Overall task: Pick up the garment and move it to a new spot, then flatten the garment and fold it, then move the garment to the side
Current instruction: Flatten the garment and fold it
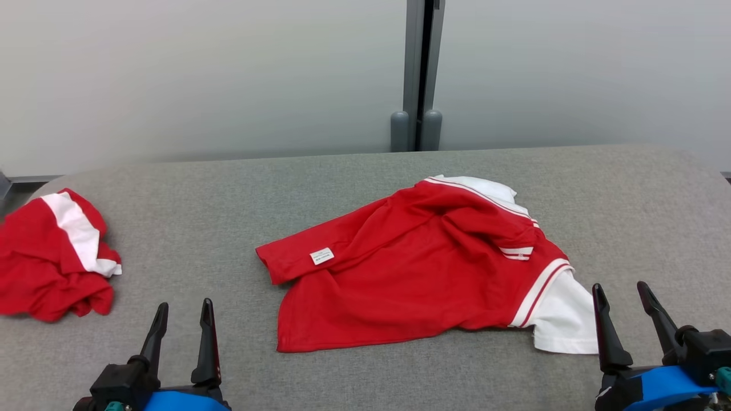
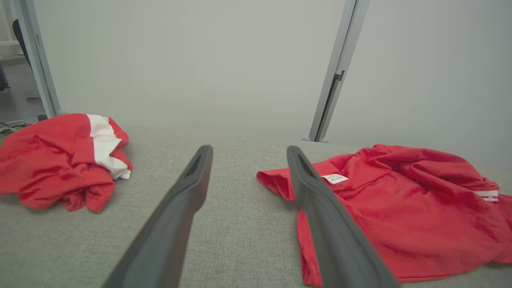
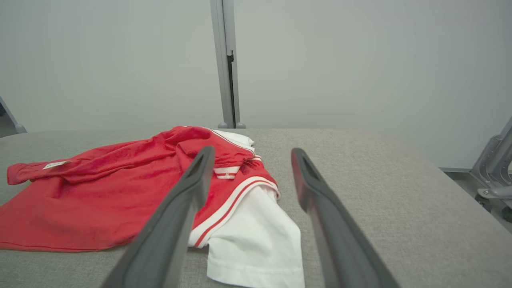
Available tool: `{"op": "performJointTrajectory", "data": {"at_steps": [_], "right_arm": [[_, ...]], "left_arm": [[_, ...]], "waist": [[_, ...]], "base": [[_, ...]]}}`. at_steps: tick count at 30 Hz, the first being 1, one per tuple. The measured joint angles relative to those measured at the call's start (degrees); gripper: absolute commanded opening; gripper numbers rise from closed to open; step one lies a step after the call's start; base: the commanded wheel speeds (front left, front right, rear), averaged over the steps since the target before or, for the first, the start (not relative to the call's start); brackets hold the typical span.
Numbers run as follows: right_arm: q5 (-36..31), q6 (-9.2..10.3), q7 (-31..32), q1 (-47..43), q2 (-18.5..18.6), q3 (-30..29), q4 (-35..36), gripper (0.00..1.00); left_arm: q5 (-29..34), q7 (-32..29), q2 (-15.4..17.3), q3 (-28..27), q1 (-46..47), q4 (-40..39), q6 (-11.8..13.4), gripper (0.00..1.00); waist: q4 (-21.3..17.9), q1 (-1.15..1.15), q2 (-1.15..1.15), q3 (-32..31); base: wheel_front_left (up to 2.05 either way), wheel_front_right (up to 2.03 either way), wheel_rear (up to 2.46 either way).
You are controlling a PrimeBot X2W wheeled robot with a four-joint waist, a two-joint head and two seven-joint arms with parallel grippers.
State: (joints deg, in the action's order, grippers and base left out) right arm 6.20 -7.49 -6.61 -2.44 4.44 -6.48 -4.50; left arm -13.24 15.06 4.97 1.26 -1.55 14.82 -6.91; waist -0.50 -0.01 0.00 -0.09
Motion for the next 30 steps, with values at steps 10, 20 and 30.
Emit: {"op": "performJointTrajectory", "data": {"at_steps": [10, 20, 30], "right_arm": [[1.3, 0.0, -0.1, 0.2, 0.2, 0.4, -1.9, 1.0], [1.5, 0.0, 0.0, 0.2, -0.2, 0.3, -1.6, 1.0], [2.9, 0.01, 6.5, 2.2, 0.1, -0.1, -3.7, 1.0]], "left_arm": [[0.3, 0.0, -0.2, -0.1, -1.0, 1.0, -0.2, 1.0], [0.6, 0.0, -0.2, 0.0, -1.5, 1.0, -0.2, 1.0], [-1.1, -4.2, -0.3, 6.0, 1.7, 6.0, -0.3, 1.0]], "waist": [[1.0, 0.0, 0.0, -0.8], [0.6, 0.01, 0.0, -0.1], [0.2, 0.01, 0.0, 1.7]], "base": [[0.0, 0.0, 0.0], [0.0, 0.0, 0.0], [0.0, 0.0, 0.0]]}}
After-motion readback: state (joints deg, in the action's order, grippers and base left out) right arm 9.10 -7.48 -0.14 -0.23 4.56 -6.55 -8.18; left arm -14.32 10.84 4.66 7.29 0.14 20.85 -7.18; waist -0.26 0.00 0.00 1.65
